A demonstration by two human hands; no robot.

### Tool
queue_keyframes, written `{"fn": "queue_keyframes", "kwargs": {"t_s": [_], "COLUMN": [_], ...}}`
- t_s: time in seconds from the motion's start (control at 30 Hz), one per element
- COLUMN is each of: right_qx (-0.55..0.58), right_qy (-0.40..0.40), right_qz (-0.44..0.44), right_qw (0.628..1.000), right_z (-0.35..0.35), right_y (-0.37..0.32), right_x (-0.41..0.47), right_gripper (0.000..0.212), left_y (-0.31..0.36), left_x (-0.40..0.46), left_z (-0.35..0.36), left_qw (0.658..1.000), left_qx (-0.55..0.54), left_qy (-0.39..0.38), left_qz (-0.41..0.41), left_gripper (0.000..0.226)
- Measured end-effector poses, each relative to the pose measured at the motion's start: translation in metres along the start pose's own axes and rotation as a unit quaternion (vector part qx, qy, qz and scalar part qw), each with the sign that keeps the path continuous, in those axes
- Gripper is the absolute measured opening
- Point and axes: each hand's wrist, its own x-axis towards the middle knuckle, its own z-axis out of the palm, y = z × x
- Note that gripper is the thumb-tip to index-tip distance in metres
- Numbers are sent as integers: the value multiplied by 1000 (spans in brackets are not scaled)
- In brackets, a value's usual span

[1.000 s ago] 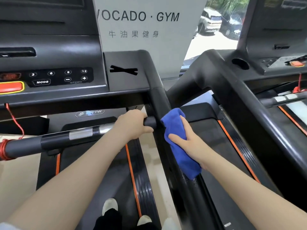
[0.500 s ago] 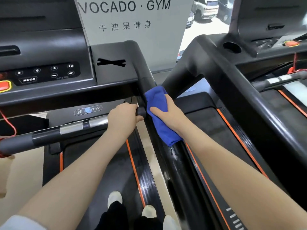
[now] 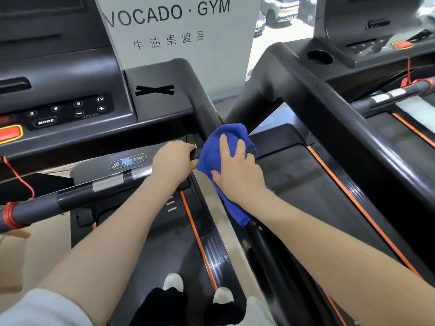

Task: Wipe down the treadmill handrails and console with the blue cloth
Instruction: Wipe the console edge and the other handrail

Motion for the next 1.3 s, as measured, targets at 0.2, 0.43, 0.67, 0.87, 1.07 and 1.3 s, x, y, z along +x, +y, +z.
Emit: {"fn": "queue_keyframes", "kwargs": {"t_s": [0.2, 0.43, 0.67, 0.87, 1.07, 1.3], "right_qx": [57, -29, -151, -132, -94, -97], "right_qy": [-8, 35, 136, 219, 163, 109], "right_qz": [29, 63, 156, 231, 327, 302], "right_qw": [998, 997, 967, 939, 926, 942], "right_z": [-5, 1, 31, 56, 41, 21], "right_y": [-11, -17, -11, -12, -26, -37], "right_x": [49, 18, -64, -138, -106, -51], "right_gripper": [79, 74, 80, 60, 75, 74], "left_y": [-10, -17, -27, -31, -35, -31], "left_x": [1, 3, 5, 12, 19, -2], "left_z": [-8, -8, -1, 2, 5, 13], "left_qw": [997, 994, 989, 978, 972, 956], "left_qx": [-19, -16, 31, 39, 11, 5], "left_qy": [-44, -51, -34, -31, -51, 34], "left_qz": [57, 96, 142, 202, 231, 293], "left_gripper": [33, 31, 42, 52, 55, 78]}}
